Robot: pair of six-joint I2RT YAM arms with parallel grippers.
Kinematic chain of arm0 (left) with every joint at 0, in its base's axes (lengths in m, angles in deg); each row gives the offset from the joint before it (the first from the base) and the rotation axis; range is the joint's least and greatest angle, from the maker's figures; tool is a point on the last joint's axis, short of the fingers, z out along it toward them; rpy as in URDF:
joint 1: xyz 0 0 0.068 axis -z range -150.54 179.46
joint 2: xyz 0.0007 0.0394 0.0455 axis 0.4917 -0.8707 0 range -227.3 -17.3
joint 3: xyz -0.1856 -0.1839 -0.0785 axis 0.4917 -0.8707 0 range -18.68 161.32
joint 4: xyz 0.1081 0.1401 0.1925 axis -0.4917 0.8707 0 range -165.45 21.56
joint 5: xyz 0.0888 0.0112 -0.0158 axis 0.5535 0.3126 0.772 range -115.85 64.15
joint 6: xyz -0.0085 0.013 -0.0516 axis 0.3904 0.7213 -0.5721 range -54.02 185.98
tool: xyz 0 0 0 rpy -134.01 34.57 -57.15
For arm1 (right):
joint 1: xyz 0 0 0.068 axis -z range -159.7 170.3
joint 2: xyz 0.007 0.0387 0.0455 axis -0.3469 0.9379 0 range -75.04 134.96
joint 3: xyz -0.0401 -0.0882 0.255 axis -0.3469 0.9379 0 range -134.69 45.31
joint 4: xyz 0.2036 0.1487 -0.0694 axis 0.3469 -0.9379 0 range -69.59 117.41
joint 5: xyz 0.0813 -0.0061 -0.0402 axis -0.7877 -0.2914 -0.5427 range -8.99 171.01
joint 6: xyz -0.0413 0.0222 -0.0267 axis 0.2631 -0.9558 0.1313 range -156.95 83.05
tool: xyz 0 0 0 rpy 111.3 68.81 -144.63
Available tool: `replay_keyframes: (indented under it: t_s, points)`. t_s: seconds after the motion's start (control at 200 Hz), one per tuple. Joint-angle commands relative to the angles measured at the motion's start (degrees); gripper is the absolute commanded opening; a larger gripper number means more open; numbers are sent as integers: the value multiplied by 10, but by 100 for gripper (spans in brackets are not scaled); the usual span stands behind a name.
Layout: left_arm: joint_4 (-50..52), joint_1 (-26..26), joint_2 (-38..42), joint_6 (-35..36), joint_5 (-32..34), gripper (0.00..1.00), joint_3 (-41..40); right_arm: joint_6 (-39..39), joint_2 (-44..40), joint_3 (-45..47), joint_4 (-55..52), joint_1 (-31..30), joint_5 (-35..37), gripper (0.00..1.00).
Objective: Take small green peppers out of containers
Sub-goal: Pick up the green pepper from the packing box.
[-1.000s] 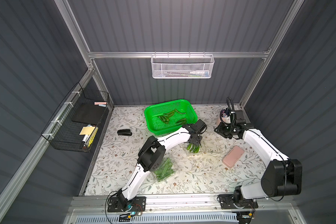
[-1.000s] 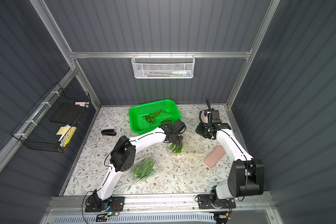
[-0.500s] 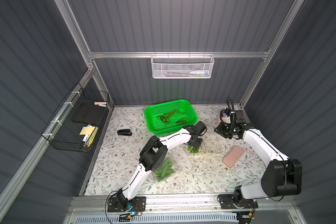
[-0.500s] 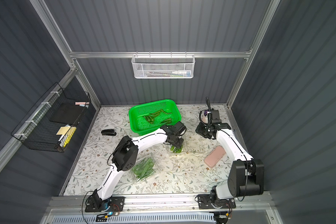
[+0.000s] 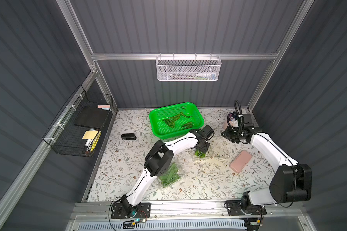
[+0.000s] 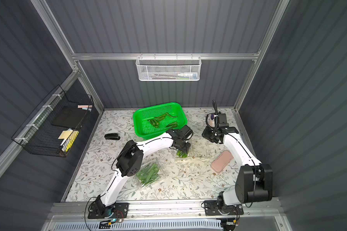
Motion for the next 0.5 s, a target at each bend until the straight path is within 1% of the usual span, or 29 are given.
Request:
replay_keyframes:
  t_s: [0.0,0.21,0.435,0.495]
  points:
    - [47,-3,-28,-9,14,52,-5,3,5,-9,-6,1,-7,32]
    - [24,-2,-2,-19,58,52,-27,3,5,-6,-6,1,-7,32]
    - [24,-2,0,-23,67,52,-32,5,4,-7,-5,1,-7,32]
    - [28,-1,2,-27,82,51,-30,5,5,-8,-6,1,-8,32]
